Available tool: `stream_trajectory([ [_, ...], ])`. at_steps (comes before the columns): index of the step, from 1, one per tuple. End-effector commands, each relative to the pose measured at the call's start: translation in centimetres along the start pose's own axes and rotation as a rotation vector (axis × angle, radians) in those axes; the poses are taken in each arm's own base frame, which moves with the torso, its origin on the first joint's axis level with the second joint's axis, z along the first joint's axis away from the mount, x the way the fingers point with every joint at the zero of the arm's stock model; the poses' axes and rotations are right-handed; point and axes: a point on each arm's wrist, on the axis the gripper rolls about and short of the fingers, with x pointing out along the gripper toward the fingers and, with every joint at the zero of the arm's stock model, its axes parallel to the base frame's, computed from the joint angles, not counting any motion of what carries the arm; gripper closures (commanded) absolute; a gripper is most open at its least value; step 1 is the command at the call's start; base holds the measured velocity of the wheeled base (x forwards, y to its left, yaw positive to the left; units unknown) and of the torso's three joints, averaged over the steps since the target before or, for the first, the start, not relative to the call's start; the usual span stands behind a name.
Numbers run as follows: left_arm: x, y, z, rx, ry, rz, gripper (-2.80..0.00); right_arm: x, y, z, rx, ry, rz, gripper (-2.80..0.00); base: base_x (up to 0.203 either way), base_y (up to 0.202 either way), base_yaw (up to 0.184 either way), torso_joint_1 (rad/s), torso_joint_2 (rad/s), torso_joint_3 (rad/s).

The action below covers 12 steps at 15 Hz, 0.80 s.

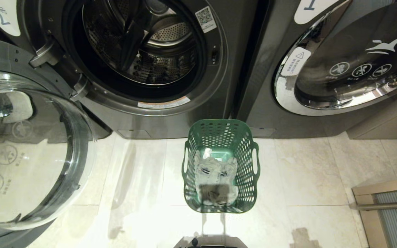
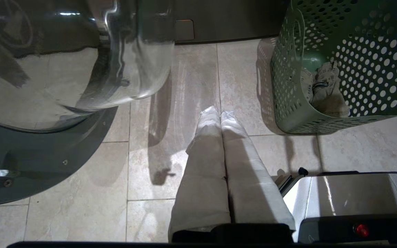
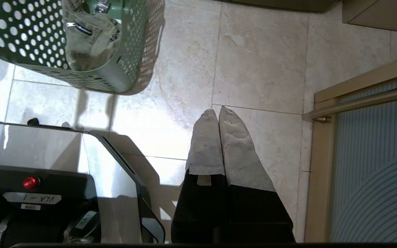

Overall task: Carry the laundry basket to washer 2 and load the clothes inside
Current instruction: Place the clothes into the washing machine

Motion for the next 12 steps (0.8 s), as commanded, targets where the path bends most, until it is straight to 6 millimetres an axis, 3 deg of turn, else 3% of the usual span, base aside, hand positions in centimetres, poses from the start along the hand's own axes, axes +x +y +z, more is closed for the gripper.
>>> stream_trajectory([
  [1, 0.02, 0.0, -0.04, -0.001, 0.003, 0.001, 0.0, 0.01, 0.0, -0.02, 0.001, 0.004, 0.001, 0.0, 0.0, 0.195, -0.002, 0.002, 0.0, 0.002],
  [5, 0.02, 0.0, -0.04, 0.0, 0.003, 0.001, 0.0, 0.01, 0.0, -0.02, -0.002, 0.004, 0.0, 0.0, 0.0, 0.139, -0.001, 0.003, 0.0, 0.005],
  [12, 0.02, 0.0, -0.04, 0.0, 0.003, 0.001, 0.0, 0.01, 0.0, -0.02, -0.005, 0.004, 0.001, 0.0, 0.0, 0.0, 0.0, 0.0, 0.0, 0.0],
])
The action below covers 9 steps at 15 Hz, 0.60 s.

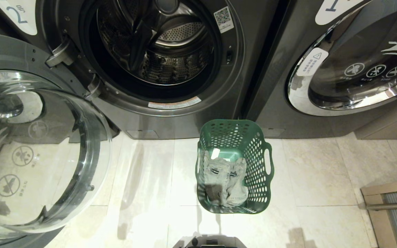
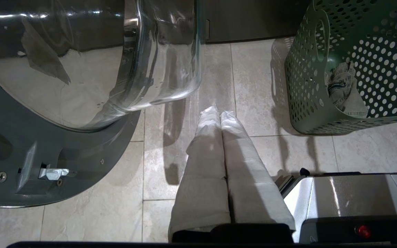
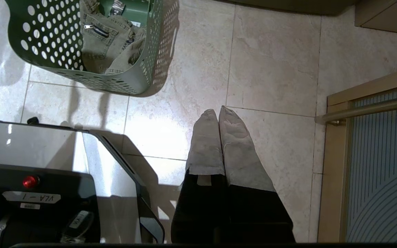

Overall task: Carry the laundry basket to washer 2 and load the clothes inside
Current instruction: Place the clothes into the washing machine

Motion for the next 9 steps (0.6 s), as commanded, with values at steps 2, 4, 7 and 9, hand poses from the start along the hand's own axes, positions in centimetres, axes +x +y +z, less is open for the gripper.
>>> stream_trajectory([
  [2, 0.02, 0.0, -0.04, 0.0, 0.003, -0.001, 0.0, 0.01, 0.0, -0.01, -0.002, 0.003, 0.001, 0.0, 0.0, 0.0, 0.0, 0.0, 0.0, 0.0],
  [4, 0.02, 0.0, -0.04, 0.0, 0.003, -0.001, 0.0, 0.01, 0.0, -0.01, -0.002, 0.003, 0.001, 0.0, 0.0, 0.0, 0.0, 0.0, 0.0, 0.0],
  [7, 0.02, 0.0, -0.04, 0.0, 0.003, -0.001, 0.0, 0.01, 0.0, -0.01, -0.002, 0.003, 0.001, 0.0, 0.0, 0.0, 0.0, 0.0, 0.0, 0.0],
  [9, 0.02, 0.0, -0.04, 0.0, 0.003, -0.001, 0.0, 0.01, 0.01, -0.01, -0.002, 0.003, 0.002, 0.0, 0.0, 0.0, 0.0, 0.0, 0.0, 0.0],
])
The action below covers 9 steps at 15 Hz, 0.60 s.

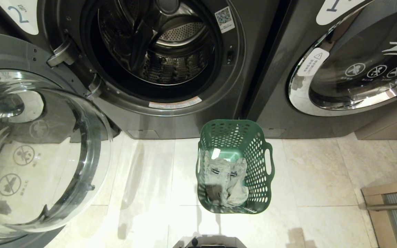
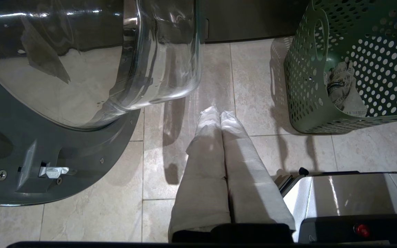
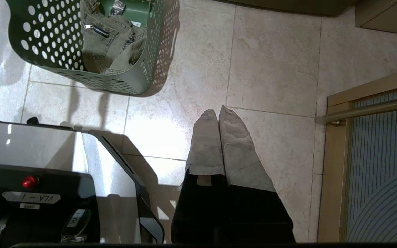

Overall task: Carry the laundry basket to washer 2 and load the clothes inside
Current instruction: Place the clothes into the washing machine

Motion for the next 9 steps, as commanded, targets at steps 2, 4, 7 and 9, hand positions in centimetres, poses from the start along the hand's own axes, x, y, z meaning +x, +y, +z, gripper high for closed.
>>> stream_trajectory([
  [2, 0.02, 0.0, -0.04, 0.0, 0.003, 0.0, 0.0, 0.01, 0.0, -0.01, -0.004, 0.003, 0.001, 0.0, 0.0, 0.0, 0.0, 0.0, 0.0, 0.0],
  [4, 0.02, 0.0, -0.04, 0.002, 0.003, 0.0, 0.0, 0.01, 0.0, -0.01, -0.004, 0.003, 0.001, 0.0, 0.002, -0.016, 0.152, 0.003, 0.0, 0.002],
  [7, 0.02, 0.0, -0.04, 0.002, 0.003, 0.0, 0.0, 0.01, 0.0, -0.01, -0.004, 0.003, 0.001, 0.0, 0.002, -0.007, 0.177, 0.002, 0.0, 0.003],
  [9, 0.02, 0.0, -0.04, 0.002, 0.003, 0.0, 0.0, 0.01, 0.0, -0.01, -0.004, 0.003, 0.001, 0.0, 0.001, -0.007, 0.176, 0.002, 0.0, 0.002],
])
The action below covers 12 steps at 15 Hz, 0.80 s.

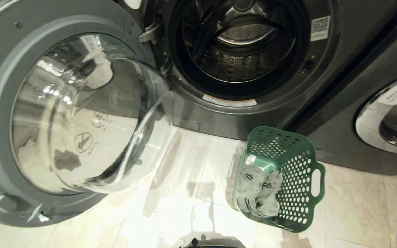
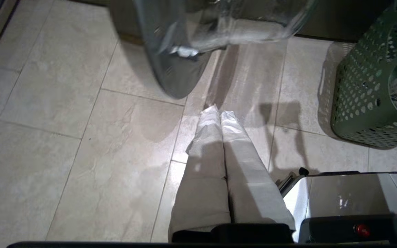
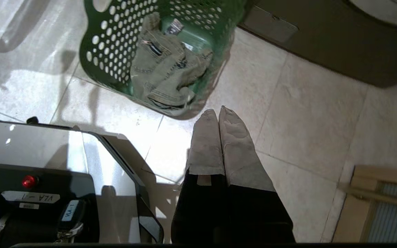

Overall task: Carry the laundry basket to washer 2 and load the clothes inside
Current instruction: Place the clothes into the washing machine

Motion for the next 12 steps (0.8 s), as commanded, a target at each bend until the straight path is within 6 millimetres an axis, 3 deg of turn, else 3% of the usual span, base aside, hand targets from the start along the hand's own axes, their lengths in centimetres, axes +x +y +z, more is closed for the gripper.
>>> stream_trajectory([
  [1, 0.02, 0.0, -0.04, -0.001, 0.003, 0.0, 0.0, 0.01, 0.0, -0.02, -0.001, 0.004, 0.001, 0.0, 0.0, -0.005, 0.175, 0.002, 0.0, -0.002],
  [7, 0.02, 0.0, -0.04, -0.001, 0.003, 0.0, 0.0, 0.01, 0.0, -0.02, 0.001, 0.004, 0.0, 0.0, 0.0, -0.006, 0.163, 0.001, 0.0, 0.0],
  [12, 0.02, 0.0, -0.04, -0.004, 0.003, 0.001, 0.0, 0.03, 0.0, -0.05, 0.001, 0.005, 0.0, 0.0, 0.0, 0.0, 0.015, 0.001, 0.0, 0.001],
])
